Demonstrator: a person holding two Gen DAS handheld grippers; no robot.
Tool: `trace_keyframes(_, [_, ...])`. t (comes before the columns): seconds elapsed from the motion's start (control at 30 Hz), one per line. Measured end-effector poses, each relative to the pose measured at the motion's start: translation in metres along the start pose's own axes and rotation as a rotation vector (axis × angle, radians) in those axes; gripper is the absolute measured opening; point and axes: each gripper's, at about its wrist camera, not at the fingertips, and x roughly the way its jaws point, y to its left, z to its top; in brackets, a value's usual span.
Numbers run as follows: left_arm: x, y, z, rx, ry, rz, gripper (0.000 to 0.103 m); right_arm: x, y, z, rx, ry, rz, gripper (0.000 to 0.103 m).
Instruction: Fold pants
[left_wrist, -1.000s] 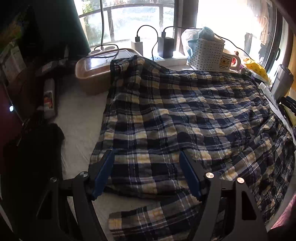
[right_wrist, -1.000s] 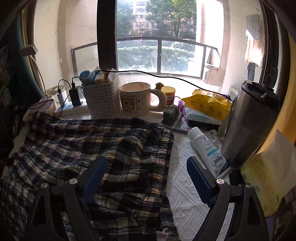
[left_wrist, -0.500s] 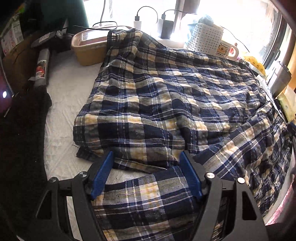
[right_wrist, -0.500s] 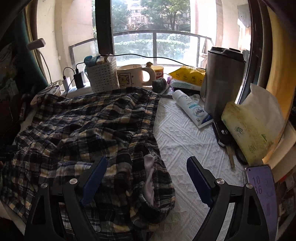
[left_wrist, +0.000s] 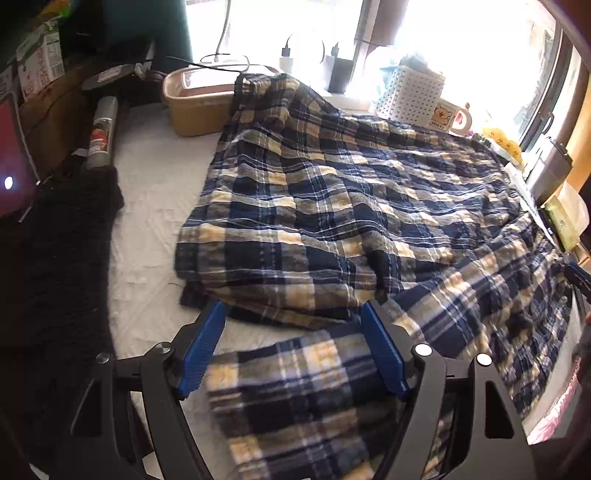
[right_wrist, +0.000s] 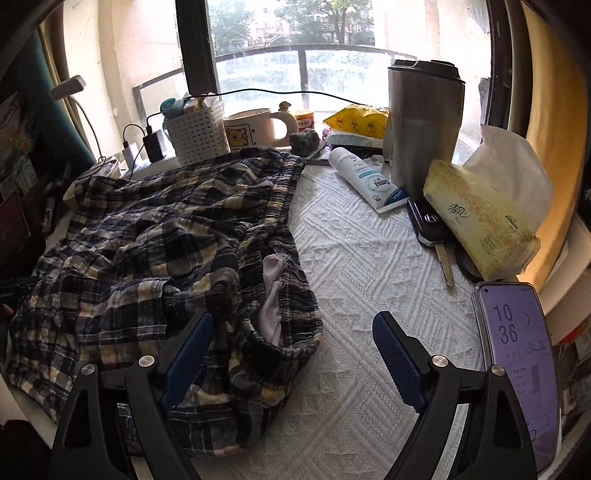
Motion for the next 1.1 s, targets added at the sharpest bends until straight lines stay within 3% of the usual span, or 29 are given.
trace_keyframes(0.17, [-0.007,0.008,-0.003,-0.024,0.012,-0.117,0.08,0.003,0.0,-0.003,0.006,0.019,0.021,0.088])
trace_keyframes(0.2, [-0.003,0.005,0.0,-0.019,0.031,-0.133,0.08,0.005,0.0,-0.002,0.005,0.023,0.018,0.083])
trace_keyframes(0.3, [0.017,-0.01,0.009,0.027,0.103,-0.123,0.08,0.007,0.003,0.001,0.001,0.023,0.013,0.081])
trace_keyframes(0.43, [0.03,-0.02,0.025,0.026,0.103,-0.102,0.08,0.006,0.008,0.006,0.005,0.002,0.025,0.081])
trace_keyframes(0.47, [0.031,-0.022,0.029,0.019,0.099,-0.104,0.075,0.008,0.009,0.006,0.009,0.003,0.028,0.081])
trace_keyframes(0.5, [0.033,-0.024,0.032,0.026,0.097,-0.11,0.056,0.01,0.009,0.006,0.012,0.008,0.027,0.079])
trace_keyframes(0.53, [0.035,-0.028,0.033,0.043,0.097,-0.104,0.046,0.012,0.009,0.005,0.012,0.017,0.026,0.076])
trace_keyframes(0.6, [0.038,-0.034,0.036,0.082,0.092,-0.102,0.011,0.014,0.01,0.003,0.003,0.037,0.022,0.064])
trace_keyframes(0.67, [0.039,-0.037,0.038,0.102,0.069,-0.095,0.0,0.013,0.01,0.001,-0.006,0.038,0.019,0.057])
trace_keyframes(0.73, [0.04,-0.039,0.044,0.121,0.034,-0.077,0.0,0.011,0.009,0.0,-0.014,0.042,0.017,0.049])
trace_keyframes(0.8, [0.034,-0.038,0.051,0.125,-0.013,-0.056,0.0,0.009,0.009,-0.001,-0.018,0.039,0.022,0.035])
trace_keyframes(0.87, [0.027,-0.036,0.062,0.13,-0.071,-0.03,0.0,0.005,0.011,0.0,-0.022,0.03,0.027,0.027])
trace_keyframes(0.9, [0.024,-0.036,0.068,0.138,-0.093,-0.024,0.0,0.002,0.011,0.001,-0.014,0.024,0.042,0.016])
trace_keyframes(0.97, [0.019,-0.037,0.082,0.151,-0.142,-0.003,0.0,-0.005,0.01,0.006,0.014,0.009,0.07,0.008])
trace_keyframes(1.1, [0.02,-0.036,0.104,0.157,-0.19,0.009,0.0,-0.025,0.005,0.014,0.044,-0.027,0.091,0.005])
